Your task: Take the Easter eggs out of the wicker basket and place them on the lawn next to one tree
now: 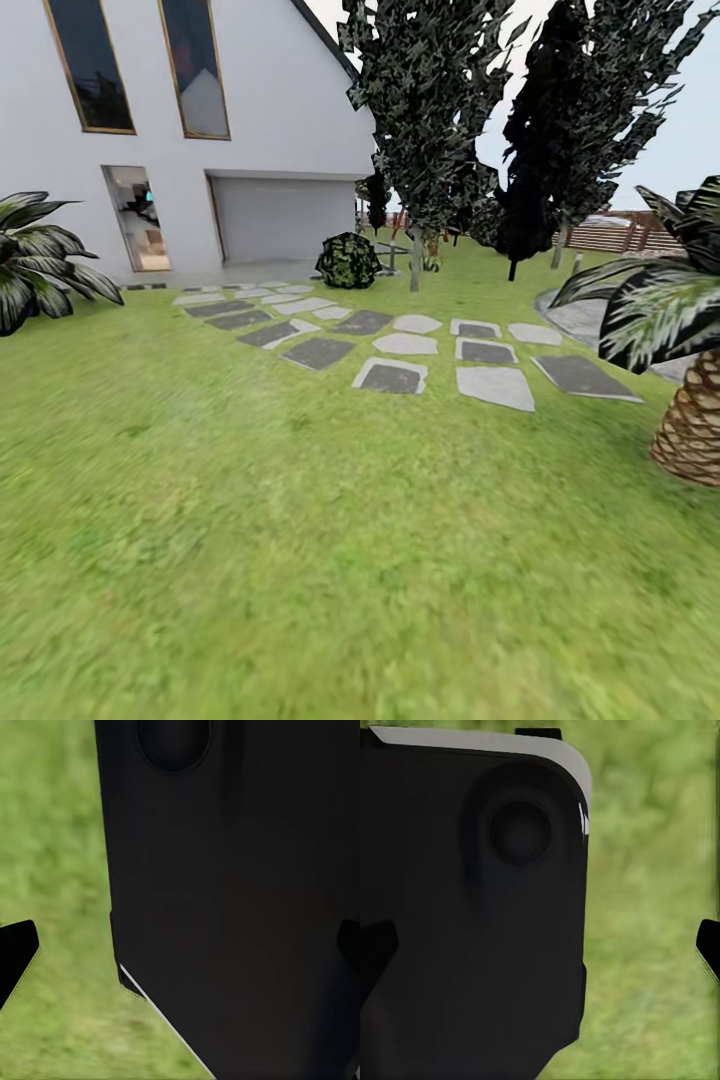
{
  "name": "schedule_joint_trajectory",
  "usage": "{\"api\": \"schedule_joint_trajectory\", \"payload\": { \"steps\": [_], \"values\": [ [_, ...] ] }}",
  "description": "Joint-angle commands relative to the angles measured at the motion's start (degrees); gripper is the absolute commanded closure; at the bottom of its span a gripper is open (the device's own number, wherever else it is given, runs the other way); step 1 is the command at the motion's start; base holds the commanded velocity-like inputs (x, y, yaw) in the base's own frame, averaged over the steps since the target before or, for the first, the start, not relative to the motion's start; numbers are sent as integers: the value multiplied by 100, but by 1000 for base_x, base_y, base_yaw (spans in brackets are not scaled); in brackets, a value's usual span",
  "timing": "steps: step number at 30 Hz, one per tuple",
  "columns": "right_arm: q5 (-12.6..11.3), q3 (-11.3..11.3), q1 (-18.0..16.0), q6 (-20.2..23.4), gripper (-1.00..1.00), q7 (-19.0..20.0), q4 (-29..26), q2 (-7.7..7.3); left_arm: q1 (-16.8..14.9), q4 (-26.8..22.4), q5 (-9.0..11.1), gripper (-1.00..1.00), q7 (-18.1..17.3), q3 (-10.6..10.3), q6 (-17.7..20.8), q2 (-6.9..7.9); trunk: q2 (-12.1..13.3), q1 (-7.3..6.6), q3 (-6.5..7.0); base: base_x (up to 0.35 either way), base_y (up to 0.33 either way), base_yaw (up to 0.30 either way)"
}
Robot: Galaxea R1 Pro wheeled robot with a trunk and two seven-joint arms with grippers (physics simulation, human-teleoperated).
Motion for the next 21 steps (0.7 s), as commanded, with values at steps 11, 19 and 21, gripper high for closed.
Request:
{"api": "schedule_joint_trajectory", "payload": {
  "steps": [11,19,21],
  "values": [
    [1,3,-3,-6,-100,-1,3,0,4,-13,1,-100,0,0,1,0,-2,4,-4,342,0,-156],
    [1,-1,-3,-6,-100,-1,3,0,4,-13,1,-100,-4,0,1,0,-2,4,-4,342,0,-22],
    [1,-1,-3,-6,-100,-1,3,0,4,-13,1,-100,-2,0,4,0,-2,4,-4,342,0,-1]
  ]
}}
